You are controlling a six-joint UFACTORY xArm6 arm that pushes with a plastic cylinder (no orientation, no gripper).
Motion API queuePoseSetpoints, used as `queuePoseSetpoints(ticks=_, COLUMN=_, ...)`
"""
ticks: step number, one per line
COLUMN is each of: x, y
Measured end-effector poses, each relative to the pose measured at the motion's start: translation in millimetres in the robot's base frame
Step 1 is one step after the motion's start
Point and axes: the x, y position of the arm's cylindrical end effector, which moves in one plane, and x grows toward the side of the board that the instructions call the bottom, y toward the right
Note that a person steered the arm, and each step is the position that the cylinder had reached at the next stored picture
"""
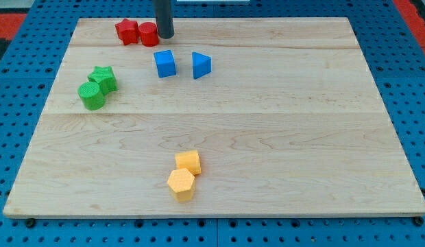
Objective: Push the red circle into the red star
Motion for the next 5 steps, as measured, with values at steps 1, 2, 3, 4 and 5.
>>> queuePoseSetpoints(ticks=1, x=2.8, y=-0.3)
queuePoseSetpoints(ticks=2, x=7.6, y=-0.3)
queuePoseSetpoints(ticks=3, x=7.6, y=-4.6)
queuePoseSetpoints(ticks=4, x=7.6, y=-27.9)
queuePoseSetpoints(ticks=5, x=8.8, y=-23.6)
